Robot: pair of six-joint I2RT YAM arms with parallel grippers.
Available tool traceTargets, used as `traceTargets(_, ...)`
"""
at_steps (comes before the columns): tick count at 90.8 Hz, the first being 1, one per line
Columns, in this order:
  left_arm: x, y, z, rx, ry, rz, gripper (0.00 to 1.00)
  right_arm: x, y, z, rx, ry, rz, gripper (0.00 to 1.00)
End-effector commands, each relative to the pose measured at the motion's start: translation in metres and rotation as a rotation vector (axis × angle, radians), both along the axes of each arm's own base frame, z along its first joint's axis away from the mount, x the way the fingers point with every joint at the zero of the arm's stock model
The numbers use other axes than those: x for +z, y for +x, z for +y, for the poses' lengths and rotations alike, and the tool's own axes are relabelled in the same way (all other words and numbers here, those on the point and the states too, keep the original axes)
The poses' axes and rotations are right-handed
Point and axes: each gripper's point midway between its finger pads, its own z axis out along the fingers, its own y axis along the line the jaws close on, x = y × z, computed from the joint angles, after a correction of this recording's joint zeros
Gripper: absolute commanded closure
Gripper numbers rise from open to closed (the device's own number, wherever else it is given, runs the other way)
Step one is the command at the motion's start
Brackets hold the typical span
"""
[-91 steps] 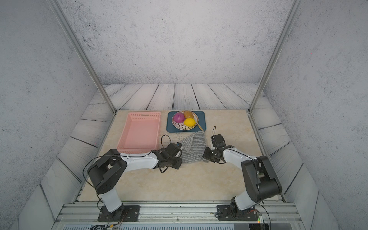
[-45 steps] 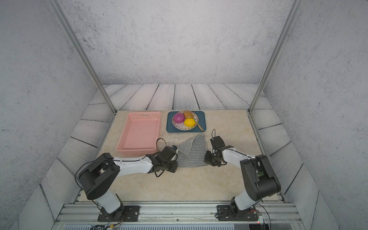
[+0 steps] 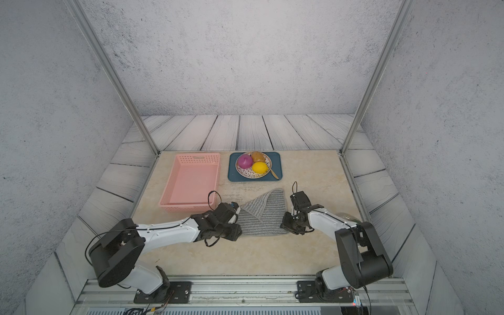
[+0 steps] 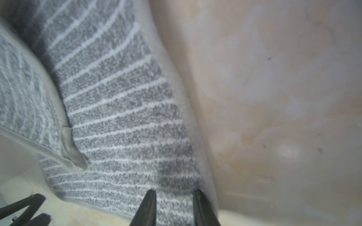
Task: Fold the square dishcloth
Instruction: Flatten out the cleaning item at the center of the board.
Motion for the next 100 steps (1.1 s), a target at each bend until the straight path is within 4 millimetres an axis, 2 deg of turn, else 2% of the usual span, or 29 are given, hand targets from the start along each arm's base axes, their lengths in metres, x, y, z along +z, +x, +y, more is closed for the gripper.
traceTargets(1,0.026,0.007,0.006,0.038,-0.008,-0.063,0.53,0.016,0.0,-0.006,0.018,-0.045,-0.021,0.64)
traceTargets(24,0.065,0.036,0.026,0.229,-0.018,-0.208,0.53,0.055,0.029,-0.001,0.014,-0.011,-0.189,0.51)
traceTargets(37,0.074,0.048,0.027,0.286,-0.022,-0.23,0.33,0.062,0.038,-0.008,0.012,-0.056,-0.24,0.44)
traceTargets(41,0.073,0.05,0.025,0.295,-0.027,-0.218,0.31,0.063,0.04,-0.01,0.011,-0.072,-0.25,0.42)
traceTargets(46,0.072,0.053,0.021,0.301,-0.035,-0.202,0.22,0.064,0.042,-0.013,0.007,-0.09,-0.26,0.4)
traceTargets(62,0.065,0.056,0.002,0.309,-0.087,-0.139,0.08,0.063,0.047,-0.018,0.0,-0.123,-0.28,0.26)
traceTargets(70,0.06,0.056,-0.01,0.302,-0.116,-0.097,0.08,0.062,0.048,-0.019,-0.005,-0.131,-0.292,0.16)
traceTargets(79,0.051,0.059,-0.023,0.295,-0.129,-0.056,0.1,0.061,0.047,-0.022,-0.014,-0.139,-0.299,0.1)
traceTargets(100,0.041,0.061,-0.052,0.257,-0.187,0.015,0.24,0.061,0.045,-0.027,-0.027,-0.159,-0.303,0.08)
